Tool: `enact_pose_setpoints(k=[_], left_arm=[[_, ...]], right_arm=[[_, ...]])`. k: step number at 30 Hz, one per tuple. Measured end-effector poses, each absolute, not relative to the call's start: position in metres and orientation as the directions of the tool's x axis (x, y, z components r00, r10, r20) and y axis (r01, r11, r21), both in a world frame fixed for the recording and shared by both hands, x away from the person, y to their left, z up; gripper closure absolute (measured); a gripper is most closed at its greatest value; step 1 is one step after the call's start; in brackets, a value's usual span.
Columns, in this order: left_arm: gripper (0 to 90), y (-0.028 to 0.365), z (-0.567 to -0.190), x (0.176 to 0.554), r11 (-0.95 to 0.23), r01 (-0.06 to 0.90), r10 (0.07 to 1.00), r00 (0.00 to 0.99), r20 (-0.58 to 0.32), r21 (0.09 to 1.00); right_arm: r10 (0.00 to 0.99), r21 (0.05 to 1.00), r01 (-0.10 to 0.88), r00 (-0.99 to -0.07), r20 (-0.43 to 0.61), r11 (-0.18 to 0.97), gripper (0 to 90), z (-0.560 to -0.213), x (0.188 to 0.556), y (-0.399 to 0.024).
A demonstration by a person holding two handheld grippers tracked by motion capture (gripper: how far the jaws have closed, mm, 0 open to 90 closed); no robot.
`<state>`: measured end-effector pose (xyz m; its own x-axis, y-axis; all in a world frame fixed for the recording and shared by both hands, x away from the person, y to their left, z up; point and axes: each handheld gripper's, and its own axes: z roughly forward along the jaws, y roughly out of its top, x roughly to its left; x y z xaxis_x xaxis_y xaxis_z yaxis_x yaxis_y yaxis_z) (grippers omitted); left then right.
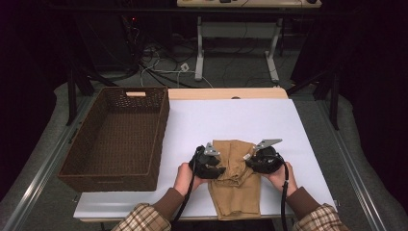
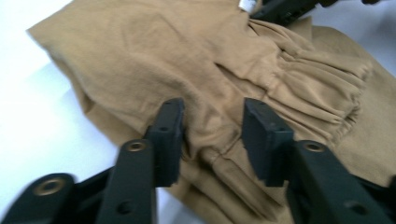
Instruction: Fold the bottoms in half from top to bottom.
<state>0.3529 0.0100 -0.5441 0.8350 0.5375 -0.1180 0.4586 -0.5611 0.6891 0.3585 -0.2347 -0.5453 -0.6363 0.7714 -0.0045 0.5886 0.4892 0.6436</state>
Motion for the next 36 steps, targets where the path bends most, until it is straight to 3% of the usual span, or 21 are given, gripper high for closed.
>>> enact_pose_setpoints(k=[3, 11, 30, 33, 36], left_arm=[[68.6, 0.008, -0.546, 0.352, -0.561, 0.451, 0.528, 0.841, -0.12, 0.694], [84.7, 0.01, -0.544, 0.351, -0.541, 0.453, 0.537, 0.835, -0.124, 0.708], [88.5, 0.017, -0.527, 0.326, -0.57, 0.427, 0.506, 0.856, -0.11, 0.702], [88.2, 0.017, -0.53, 0.324, -0.576, 0.428, 0.505, 0.856, -0.108, 0.697], [87.7, 0.018, -0.534, 0.327, -0.577, 0.438, 0.508, 0.853, -0.118, 0.69]], right_arm=[[0.755, 0.641, 0.573, -0.656, -0.015, 0.51, 83.0, -0.546, 0.358, -0.232], [0.743, 0.662, 0.559, -0.669, 0.004, 0.5, 86.2, -0.541, 0.356, -0.236], [0.696, 0.666, 0.537, -0.717, 0.037, 0.517, 86.3, -0.524, 0.329, -0.242], [0.691, 0.652, 0.541, -0.722, 0.036, 0.531, 83.3, -0.527, 0.327, -0.241], [0.695, 0.659, 0.542, -0.718, 0.041, 0.522, 66.9, -0.528, 0.33, -0.243]])
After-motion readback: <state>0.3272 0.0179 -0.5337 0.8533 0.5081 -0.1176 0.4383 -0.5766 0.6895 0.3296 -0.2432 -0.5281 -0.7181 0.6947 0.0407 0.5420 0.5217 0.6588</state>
